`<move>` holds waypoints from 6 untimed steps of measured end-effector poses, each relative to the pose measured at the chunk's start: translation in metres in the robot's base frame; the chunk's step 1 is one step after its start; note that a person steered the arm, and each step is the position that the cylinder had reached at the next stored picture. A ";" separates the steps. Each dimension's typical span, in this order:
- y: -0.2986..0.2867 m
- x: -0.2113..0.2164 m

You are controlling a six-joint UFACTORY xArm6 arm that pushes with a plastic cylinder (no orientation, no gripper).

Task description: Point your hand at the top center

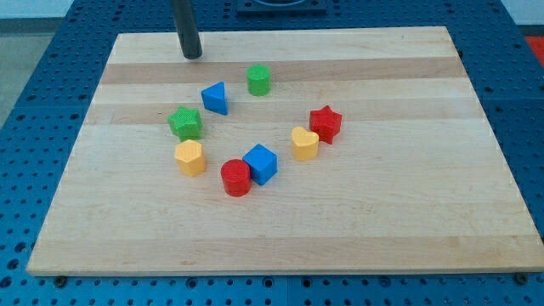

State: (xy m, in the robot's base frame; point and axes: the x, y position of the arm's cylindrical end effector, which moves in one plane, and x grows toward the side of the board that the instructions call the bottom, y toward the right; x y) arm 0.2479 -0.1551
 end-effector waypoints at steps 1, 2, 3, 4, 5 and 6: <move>0.001 0.000; 0.029 -0.006; 0.066 -0.006; 0.119 -0.006; 0.154 -0.006; 0.154 -0.004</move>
